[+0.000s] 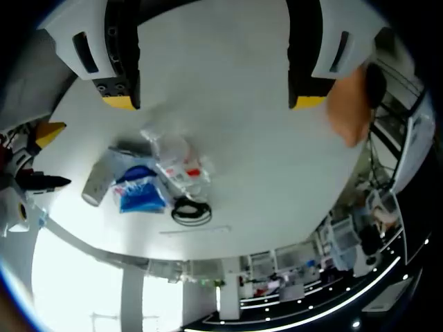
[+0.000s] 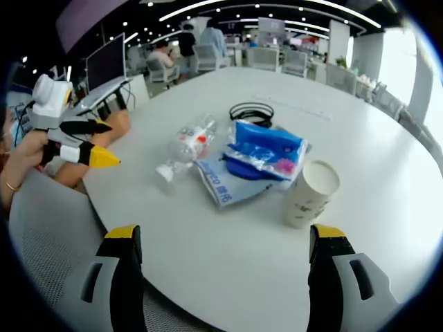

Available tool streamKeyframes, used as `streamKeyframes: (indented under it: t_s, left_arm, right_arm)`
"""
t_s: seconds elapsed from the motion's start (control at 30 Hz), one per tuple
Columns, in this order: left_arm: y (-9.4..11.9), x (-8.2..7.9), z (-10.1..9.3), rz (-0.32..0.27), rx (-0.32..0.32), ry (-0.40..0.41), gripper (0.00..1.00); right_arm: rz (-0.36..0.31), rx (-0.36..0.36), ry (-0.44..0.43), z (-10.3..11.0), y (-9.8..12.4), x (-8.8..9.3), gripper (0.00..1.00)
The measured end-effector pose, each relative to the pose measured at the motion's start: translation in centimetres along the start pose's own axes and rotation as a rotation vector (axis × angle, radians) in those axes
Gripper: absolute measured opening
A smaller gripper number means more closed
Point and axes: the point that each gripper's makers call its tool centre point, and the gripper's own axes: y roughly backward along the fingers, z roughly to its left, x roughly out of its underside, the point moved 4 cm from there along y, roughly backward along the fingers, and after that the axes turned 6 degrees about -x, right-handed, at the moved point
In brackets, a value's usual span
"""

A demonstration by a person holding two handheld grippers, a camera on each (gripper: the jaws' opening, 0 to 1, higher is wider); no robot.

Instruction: Arrange the tabletop items into an orderly group along one side of the table until the central work area is clear of visible clutter.

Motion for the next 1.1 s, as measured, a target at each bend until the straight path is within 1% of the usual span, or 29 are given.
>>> streamKeyframes:
  t_s: [0.93,1.1]
  left_arm:
    - [0.03,-0.02,0.23,0.001,-0.006,-0.001,0.85]
    - [0.1,-0.04,0.44,-0.003,-0.012,0.012,0.85]
  right_arm:
    - [0.008,0.01,-0.006,-0.18,0.0,0.07,1.0]
    - [0.01,0.012,-0.005,-0.21,-0.03,0.09,1.0]
